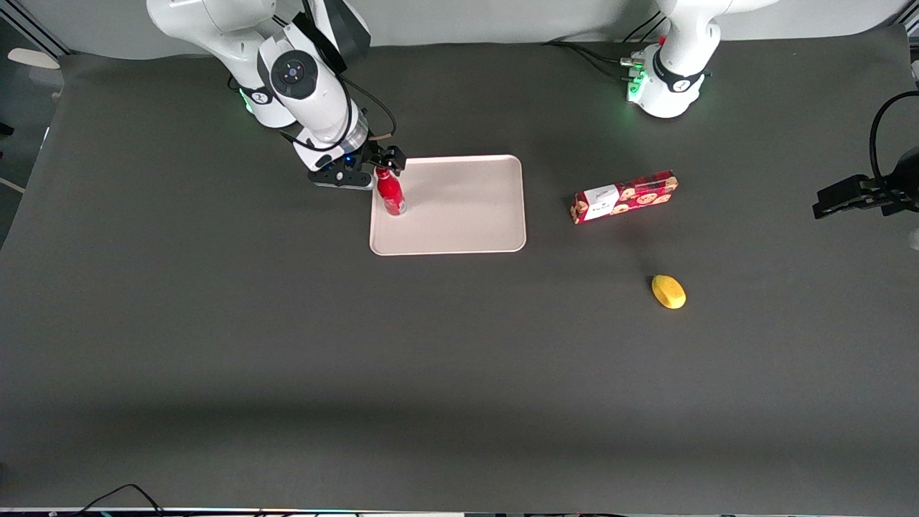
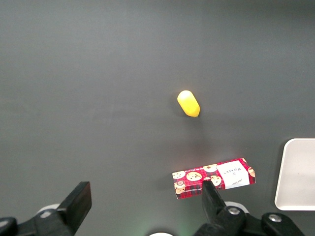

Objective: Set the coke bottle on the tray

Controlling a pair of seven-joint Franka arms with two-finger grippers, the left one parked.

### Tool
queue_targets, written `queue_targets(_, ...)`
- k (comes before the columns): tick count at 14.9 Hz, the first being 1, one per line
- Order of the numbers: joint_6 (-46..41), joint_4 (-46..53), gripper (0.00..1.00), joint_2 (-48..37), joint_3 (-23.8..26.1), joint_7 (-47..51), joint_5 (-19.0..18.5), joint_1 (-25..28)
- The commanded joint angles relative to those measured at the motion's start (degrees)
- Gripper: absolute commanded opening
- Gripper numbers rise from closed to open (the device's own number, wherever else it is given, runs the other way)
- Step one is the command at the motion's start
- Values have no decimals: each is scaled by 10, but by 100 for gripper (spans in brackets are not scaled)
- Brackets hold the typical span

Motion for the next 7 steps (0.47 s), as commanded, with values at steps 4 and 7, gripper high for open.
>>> queue_targets(4,-213,235,100,1,-76,-2,-111,-8)
queue_targets(7,-335,393,100,39,-142,-35,-124,-9)
